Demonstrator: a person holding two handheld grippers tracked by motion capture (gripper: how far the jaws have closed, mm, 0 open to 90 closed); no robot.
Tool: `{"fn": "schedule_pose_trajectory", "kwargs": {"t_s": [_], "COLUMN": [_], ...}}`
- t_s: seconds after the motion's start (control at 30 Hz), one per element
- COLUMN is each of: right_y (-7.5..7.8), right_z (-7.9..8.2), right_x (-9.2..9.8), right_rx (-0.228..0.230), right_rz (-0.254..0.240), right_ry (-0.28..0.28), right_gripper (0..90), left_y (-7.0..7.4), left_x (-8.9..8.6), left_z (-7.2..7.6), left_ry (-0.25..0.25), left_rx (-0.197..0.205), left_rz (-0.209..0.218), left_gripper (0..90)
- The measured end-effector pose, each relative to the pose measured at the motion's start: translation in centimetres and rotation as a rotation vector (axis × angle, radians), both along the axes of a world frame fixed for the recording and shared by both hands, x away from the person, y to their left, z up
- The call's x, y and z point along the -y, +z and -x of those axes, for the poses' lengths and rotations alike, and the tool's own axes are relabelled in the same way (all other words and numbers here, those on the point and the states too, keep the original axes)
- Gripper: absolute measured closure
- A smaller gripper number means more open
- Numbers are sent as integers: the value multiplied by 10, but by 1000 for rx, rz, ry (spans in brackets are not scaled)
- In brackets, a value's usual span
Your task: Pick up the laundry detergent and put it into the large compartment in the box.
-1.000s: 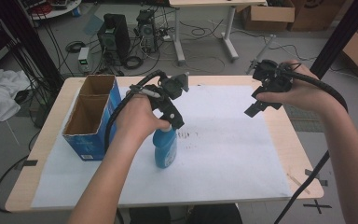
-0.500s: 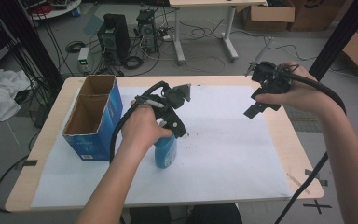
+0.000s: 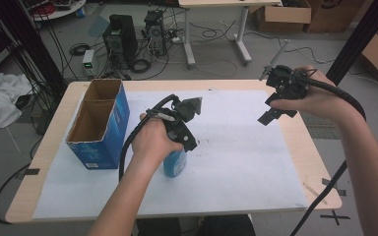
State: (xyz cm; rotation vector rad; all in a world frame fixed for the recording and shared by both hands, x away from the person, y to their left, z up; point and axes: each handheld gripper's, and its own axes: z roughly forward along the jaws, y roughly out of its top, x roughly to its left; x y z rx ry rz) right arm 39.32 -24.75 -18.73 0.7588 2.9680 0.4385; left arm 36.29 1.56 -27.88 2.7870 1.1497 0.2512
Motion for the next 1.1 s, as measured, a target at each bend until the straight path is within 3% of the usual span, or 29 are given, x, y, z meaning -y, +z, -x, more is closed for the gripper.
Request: {"fn": "schedule_pose_trajectory", "kwargs": {"t_s": [0.6, 1.1], "right_y": [0, -1], "right_z": [0, 0], "right_x": [1, -1], "right_rx": [4, 3], "right_rz": [1, 4], "right_ry": [-4, 2], "right_gripper": [237, 237], "left_y": [-8, -10], "left_x": [2, 1], "left_z": [-2, -2], "left_ry": [41, 40], "left_rx": [-17, -20], "left_rz": [-24, -24], "left_gripper": [117, 143]}}
